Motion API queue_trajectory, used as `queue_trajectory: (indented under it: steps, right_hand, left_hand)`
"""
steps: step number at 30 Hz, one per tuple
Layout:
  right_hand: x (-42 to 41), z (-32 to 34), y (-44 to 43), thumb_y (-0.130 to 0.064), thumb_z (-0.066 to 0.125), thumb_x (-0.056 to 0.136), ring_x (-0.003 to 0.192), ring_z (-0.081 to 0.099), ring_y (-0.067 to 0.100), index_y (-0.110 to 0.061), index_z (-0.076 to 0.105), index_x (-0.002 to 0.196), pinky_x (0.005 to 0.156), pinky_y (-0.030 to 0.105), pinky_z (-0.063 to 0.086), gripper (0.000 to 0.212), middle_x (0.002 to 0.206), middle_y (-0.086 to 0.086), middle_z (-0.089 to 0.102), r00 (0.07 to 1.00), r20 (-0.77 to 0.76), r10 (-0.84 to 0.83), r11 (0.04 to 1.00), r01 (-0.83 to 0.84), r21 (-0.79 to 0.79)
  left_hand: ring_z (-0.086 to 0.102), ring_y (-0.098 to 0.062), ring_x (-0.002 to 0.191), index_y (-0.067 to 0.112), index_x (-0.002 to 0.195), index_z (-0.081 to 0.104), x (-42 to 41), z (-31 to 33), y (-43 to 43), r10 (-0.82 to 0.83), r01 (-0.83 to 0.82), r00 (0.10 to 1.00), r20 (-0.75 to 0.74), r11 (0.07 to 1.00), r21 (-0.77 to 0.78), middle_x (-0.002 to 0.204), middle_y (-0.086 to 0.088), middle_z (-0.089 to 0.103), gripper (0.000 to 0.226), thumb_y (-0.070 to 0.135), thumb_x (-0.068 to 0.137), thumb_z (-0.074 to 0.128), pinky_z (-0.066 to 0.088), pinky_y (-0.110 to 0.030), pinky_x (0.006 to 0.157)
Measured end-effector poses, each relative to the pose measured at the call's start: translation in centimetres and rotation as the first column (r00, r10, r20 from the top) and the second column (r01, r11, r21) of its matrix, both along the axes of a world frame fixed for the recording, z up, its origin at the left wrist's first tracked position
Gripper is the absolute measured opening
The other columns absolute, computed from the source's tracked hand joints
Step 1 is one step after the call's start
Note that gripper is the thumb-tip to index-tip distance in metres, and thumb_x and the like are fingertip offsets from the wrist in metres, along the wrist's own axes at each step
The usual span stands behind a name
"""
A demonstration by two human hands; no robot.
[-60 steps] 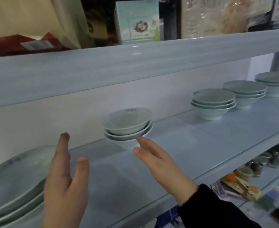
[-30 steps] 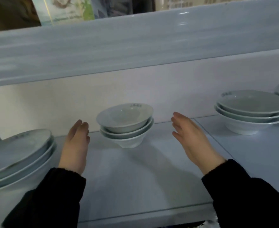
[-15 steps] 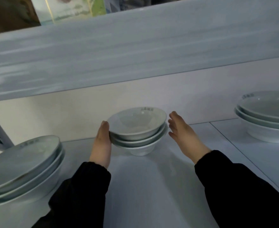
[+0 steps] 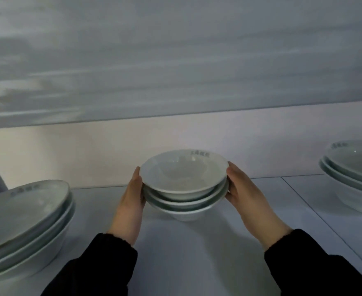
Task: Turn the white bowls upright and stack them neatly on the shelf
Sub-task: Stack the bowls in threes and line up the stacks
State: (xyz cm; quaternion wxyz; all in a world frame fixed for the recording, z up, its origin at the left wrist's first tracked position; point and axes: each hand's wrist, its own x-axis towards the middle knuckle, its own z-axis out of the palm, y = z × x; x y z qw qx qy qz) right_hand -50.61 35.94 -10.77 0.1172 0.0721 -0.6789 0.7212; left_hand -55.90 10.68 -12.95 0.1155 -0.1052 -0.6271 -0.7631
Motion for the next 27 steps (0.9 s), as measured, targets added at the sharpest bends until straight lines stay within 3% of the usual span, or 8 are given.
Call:
queue_trajectory:
  steps: [5, 10, 15, 18, 21, 23, 27]
  right_hand:
    - [0.3, -0.2, 0.4, -0.06, 0.06, 0.087, 0.125, 0.06, 0.012, -0.035, 0.059, 0.137, 0.106, 0.042, 0.047, 0.056, 0.135, -0.011, 0.063, 0.997, 0.041, -0.071, 0.993, 0.075, -0.088]
    - [0.7, 0.3, 0.2, -0.05, 0.057, 0.095, 0.114, 0.067, 0.012, -0.034, 0.067, 0.125, 0.099, 0.042, 0.053, 0.036, 0.125, -0.008, 0.069, 0.989, 0.075, -0.125, 0.989, 0.13, -0.066]
    - [2.0, 1.2, -0.6, -0.044, 0.059, 0.095, 0.105, 0.07, 0.013, -0.031, 0.071, 0.111, 0.086, 0.035, 0.056, 0.024, 0.116, -0.004, 0.073, 0.979, 0.109, -0.17, 0.975, 0.183, -0.125]
    - [2.8, 1.4, -1.0, -0.051, 0.061, 0.09, 0.108, 0.069, 0.011, -0.03, 0.07, 0.12, 0.088, 0.034, 0.057, 0.038, 0.121, -0.005, 0.071, 0.986, 0.115, -0.122, 0.988, 0.131, -0.077]
    - [3.7, 1.5, -1.6, -0.056, 0.062, 0.087, 0.111, 0.068, 0.011, -0.032, 0.067, 0.128, 0.092, 0.035, 0.056, 0.048, 0.126, -0.007, 0.069, 0.989, 0.124, -0.075, 0.996, 0.081, -0.043]
    - [4.5, 1.5, -2.0, -0.062, 0.064, 0.08, 0.111, 0.068, 0.009, -0.034, 0.066, 0.13, 0.096, 0.037, 0.054, 0.057, 0.127, -0.01, 0.068, 0.991, 0.119, -0.062, 0.997, 0.067, -0.034]
    - [6.0, 1.3, -2.8, -0.069, 0.064, 0.07, 0.116, 0.065, 0.007, -0.042, 0.061, 0.133, 0.103, 0.041, 0.05, 0.069, 0.13, -0.017, 0.066, 0.995, 0.09, -0.036, 0.999, 0.035, 0.021]
  left_hand:
    - [0.046, -0.006, 0.133, 0.026, 0.149, 0.041, -0.2, 0.2, -0.3, -0.119, 0.118, 0.992, 0.03, 0.993, 0.031, 0.148, 0.008, 0.048, 0.076, 0.064, 0.085, 0.058, 0.032, -0.035, 0.112]
    - [0.043, -0.006, 0.136, 0.029, 0.145, 0.046, 0.5, -0.2, -0.8, -0.05, 0.052, 0.995, 0.086, 0.998, -0.018, 0.146, 0.013, 0.05, 0.073, 0.068, 0.085, 0.058, 0.026, -0.041, 0.117]
    - [0.052, -0.01, 0.129, 0.041, 0.134, 0.056, -1.5, -2.4, -3.9, -0.068, 0.07, 0.989, 0.131, 0.997, -0.013, 0.145, 0.008, 0.052, 0.072, 0.08, 0.073, 0.061, 0.037, -0.039, 0.109]
    - [0.05, -0.014, 0.132, 0.04, 0.137, 0.054, -3.3, -6.5, -6.7, -0.055, 0.059, 0.991, 0.12, 0.998, -0.028, 0.143, 0.006, 0.054, 0.071, 0.078, 0.077, 0.059, 0.031, -0.048, 0.113]
    - [0.045, -0.005, 0.134, 0.041, 0.141, 0.048, 4.2, -0.5, -3.8, 0.066, -0.048, 0.987, 0.15, 0.991, -0.122, 0.144, 0.017, 0.051, 0.078, 0.081, 0.075, 0.056, 0.03, -0.041, 0.114]
    - [0.037, 0.003, 0.137, 0.047, 0.144, 0.039, 8.2, 1.1, -2.8, 0.074, -0.065, 0.995, 0.063, 0.987, -0.144, 0.146, 0.026, 0.044, 0.077, 0.081, 0.076, 0.051, 0.025, -0.036, 0.117]
    - [0.035, 0.006, 0.137, 0.058, 0.135, 0.035, 10.7, 1.7, -3.4, 0.063, -0.063, 0.998, -0.004, 0.984, -0.169, 0.145, 0.029, 0.043, 0.056, 0.072, 0.083, 0.048, 0.023, -0.039, 0.119]
